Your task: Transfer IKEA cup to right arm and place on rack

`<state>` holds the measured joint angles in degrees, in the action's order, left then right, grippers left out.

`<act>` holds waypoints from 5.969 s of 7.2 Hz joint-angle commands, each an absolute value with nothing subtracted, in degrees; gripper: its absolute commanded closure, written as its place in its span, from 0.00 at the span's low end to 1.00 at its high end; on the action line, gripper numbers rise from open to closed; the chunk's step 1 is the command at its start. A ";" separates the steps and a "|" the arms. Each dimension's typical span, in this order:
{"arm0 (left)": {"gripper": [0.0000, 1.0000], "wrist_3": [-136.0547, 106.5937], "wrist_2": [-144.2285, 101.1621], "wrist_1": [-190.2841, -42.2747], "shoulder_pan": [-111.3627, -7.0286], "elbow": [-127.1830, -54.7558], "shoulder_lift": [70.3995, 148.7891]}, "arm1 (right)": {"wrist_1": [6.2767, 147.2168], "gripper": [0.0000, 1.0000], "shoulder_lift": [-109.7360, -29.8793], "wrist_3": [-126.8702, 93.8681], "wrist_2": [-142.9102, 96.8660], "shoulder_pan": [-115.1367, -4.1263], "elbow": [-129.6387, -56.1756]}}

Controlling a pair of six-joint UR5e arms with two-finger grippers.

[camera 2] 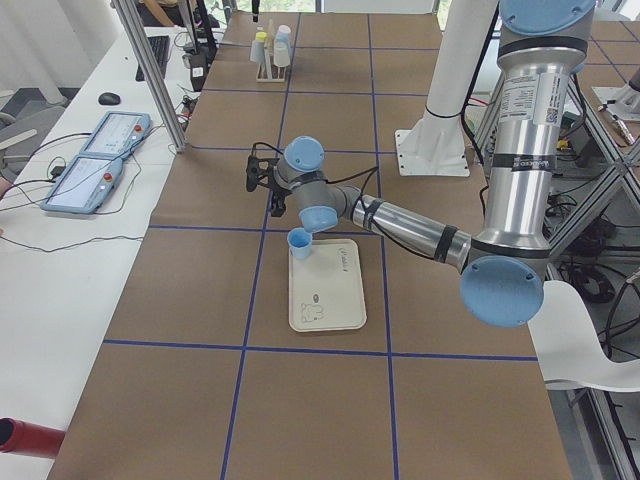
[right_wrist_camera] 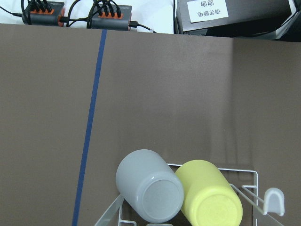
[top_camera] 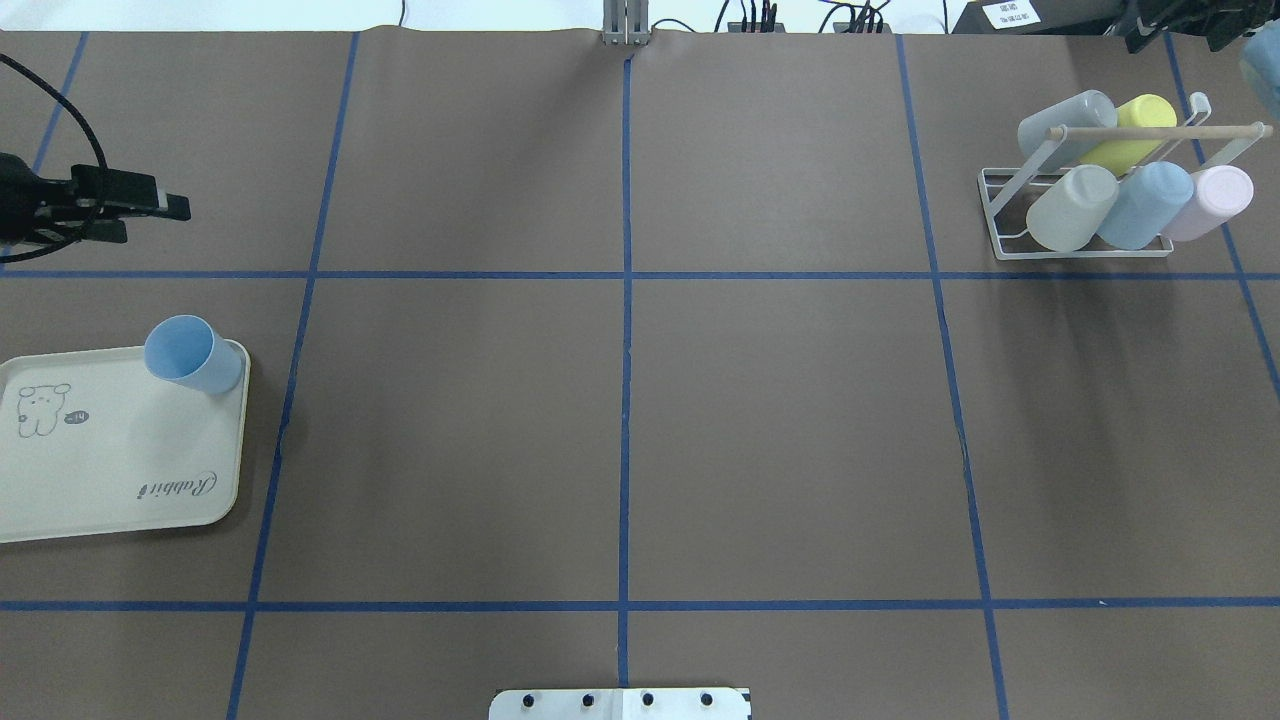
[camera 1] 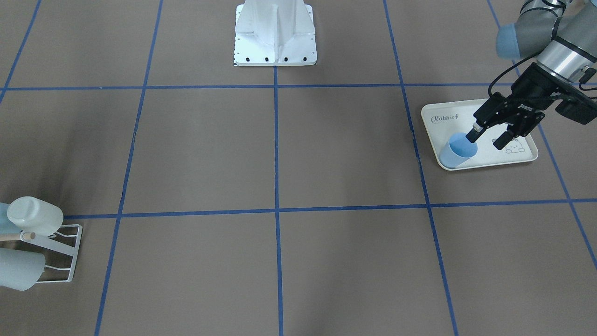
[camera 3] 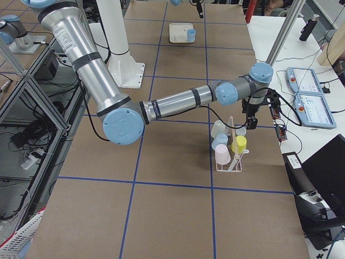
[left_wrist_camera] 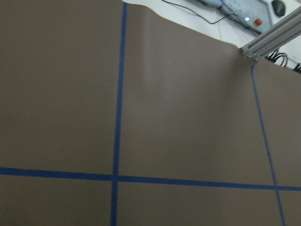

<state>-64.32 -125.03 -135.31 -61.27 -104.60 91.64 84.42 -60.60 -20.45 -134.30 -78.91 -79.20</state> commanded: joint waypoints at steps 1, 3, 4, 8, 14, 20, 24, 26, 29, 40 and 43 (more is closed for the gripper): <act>0.00 -58.18 -124.89 -127.80 -59.95 -106.26 85.72 | 84.46 0.01 -65.87 -28.00 -134.30 -77.45 -87.65; 0.01 -58.45 -124.81 -127.27 -55.75 -104.51 84.46 | 84.46 0.01 -71.27 -29.34 -134.38 -75.94 -94.55; 0.03 -58.45 -124.80 -127.27 -55.11 -103.63 84.81 | 84.46 0.01 -71.71 -30.05 -134.12 -75.33 -95.01; 0.30 -58.71 -124.63 -127.35 -53.00 -96.26 89.45 | 83.94 0.01 -72.07 -30.41 -133.86 -73.66 -94.75; 1.00 -59.33 -132.23 -127.27 -54.74 -100.79 89.83 | 83.94 0.01 -71.98 -30.41 -133.86 -73.30 -95.18; 1.00 -93.15 -142.04 -129.29 -55.22 -102.47 110.78 | 83.67 0.01 -66.57 -61.42 -130.08 -58.31 -108.08; 1.00 -110.34 -133.82 -136.01 -48.98 -103.80 117.94 | 48.46 0.01 -64.15 -98.78 -129.99 -50.19 -109.34; 1.00 -121.50 -129.56 -150.75 -48.51 -102.05 117.08 | 34.07 0.02 -64.25 -108.69 -128.77 -50.27 -108.99; 1.00 -145.20 -121.22 -176.21 -48.43 -98.02 117.07 | 19.38 0.02 -63.63 -116.71 -124.20 -49.58 -107.67; 1.00 -171.21 -106.35 -205.93 -34.19 -95.89 118.65 | 3.60 0.02 -59.07 -116.37 -111.54 -37.53 -106.26; 1.00 -171.12 -104.33 -205.93 -33.49 -95.80 118.83 | 3.60 0.05 -58.80 -116.37 -110.22 -36.56 -106.08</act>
<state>-171.16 -104.63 -205.91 -33.72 -95.74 118.71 3.60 -58.90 -116.39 -110.69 -36.84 -106.17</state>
